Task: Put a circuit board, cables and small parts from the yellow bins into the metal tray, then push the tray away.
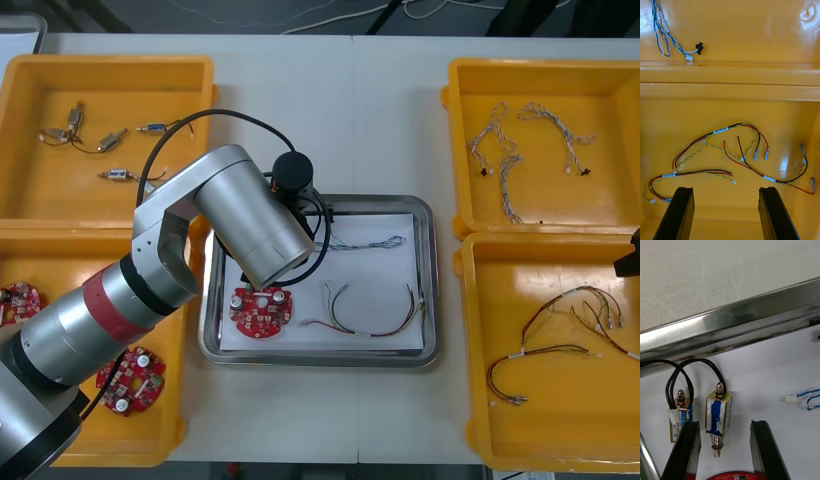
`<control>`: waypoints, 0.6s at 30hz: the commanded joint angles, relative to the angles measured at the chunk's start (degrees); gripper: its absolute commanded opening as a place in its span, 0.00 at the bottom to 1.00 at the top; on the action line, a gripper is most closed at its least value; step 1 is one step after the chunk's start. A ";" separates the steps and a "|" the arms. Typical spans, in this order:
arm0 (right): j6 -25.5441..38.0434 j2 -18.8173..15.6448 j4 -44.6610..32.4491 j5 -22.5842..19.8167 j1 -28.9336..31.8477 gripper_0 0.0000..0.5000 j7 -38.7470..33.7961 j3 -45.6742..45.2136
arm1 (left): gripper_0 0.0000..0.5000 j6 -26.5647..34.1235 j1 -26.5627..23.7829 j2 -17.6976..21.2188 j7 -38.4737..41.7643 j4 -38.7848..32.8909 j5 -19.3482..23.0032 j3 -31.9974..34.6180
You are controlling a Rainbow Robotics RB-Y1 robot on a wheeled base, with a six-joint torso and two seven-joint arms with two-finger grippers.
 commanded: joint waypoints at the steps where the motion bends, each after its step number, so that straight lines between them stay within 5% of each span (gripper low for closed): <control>1: 0.34 -0.38 -0.47 -0.30 0.57 1.00 -0.07 -1.21 | 0.93 -0.65 -2.25 -1.64 5.86 -0.46 -0.66 -0.39; 7: 0.34 -0.38 -0.47 -0.30 0.57 1.00 -0.07 -1.21 | 1.00 -0.30 -2.51 -1.03 6.04 -1.43 0.75 1.01; 18: 0.34 -0.38 -0.47 -0.30 0.57 1.00 -0.07 -1.21 | 1.00 10.60 -5.41 2.49 5.68 -9.86 11.39 7.25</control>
